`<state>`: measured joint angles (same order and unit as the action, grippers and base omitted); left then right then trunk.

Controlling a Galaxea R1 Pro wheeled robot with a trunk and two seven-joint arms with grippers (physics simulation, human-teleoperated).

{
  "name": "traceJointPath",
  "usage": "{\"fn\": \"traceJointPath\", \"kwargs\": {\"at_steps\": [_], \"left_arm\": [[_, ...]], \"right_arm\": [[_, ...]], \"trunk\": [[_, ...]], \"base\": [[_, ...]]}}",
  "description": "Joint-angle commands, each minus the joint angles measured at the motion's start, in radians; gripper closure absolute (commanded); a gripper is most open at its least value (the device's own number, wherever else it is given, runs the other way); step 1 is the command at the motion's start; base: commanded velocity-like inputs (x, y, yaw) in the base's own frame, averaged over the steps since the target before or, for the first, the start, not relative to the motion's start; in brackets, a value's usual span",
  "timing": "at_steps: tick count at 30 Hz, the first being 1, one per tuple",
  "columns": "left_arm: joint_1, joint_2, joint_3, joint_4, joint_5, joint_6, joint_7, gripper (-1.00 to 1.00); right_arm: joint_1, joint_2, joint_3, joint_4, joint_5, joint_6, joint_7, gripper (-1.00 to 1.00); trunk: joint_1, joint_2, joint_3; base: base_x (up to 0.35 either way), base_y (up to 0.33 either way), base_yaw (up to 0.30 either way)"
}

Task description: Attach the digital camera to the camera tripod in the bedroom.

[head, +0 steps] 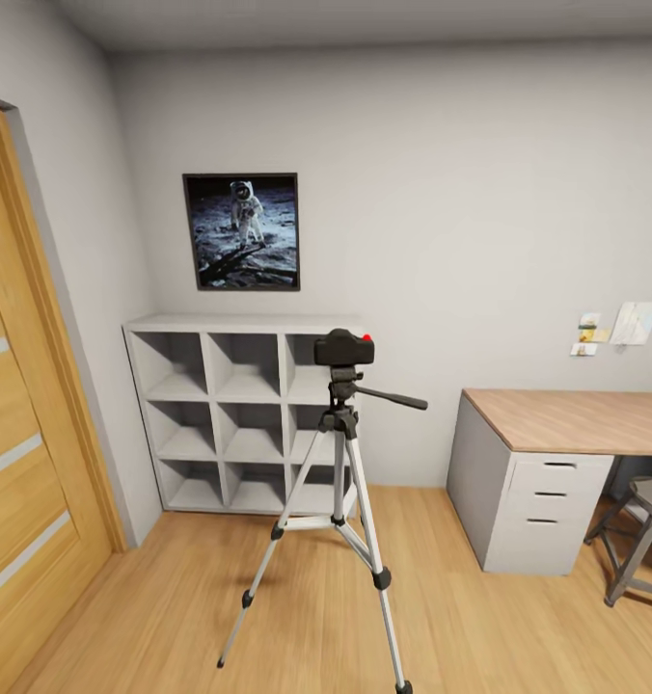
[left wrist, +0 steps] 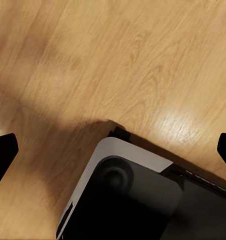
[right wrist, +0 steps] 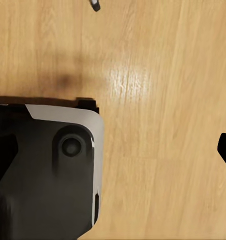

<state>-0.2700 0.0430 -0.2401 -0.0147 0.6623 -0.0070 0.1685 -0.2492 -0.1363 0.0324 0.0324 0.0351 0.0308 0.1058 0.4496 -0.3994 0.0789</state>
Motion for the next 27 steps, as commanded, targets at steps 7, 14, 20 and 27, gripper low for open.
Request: {"fn": "traceJointPath", "kwargs": {"at_steps": [7,14,20,27], "left_arm": [[0.0,0.0,-0.008,-0.001,0.008,-0.001,0.003,-1.0],[0.0,0.0,-0.008,-0.001,0.008,-0.001,0.003,-1.0],[0.0,0.0,-0.008,-0.001,0.008,-0.001,0.003,-1.0],[0.0,0.0,-0.008,-0.001,0.008,-0.001,0.003,-1.0]], "right_arm": [[-0.001,0.0,0.003,0.001,0.003,0.0,0.002,-1.0],[-0.001,0.0,0.003,0.001,0.004,0.0,0.004,-1.0],[-0.001,0.0,0.003,0.001,0.003,0.001,0.005,-1.0],[-0.001,0.0,0.003,0.001,0.004,-0.001,0.001,-1.0]], "trunk": [[0.0,-0.001,0.011],[0.0,-0.001,0.022],[0.0,-0.001,0.032],[0.0,-0.001,0.043]], "base": [[0.0,0.0,0.0],[0.0,0.0,0.0],[0.0,0.0,0.0],[0.0,0.0,0.0]]}}
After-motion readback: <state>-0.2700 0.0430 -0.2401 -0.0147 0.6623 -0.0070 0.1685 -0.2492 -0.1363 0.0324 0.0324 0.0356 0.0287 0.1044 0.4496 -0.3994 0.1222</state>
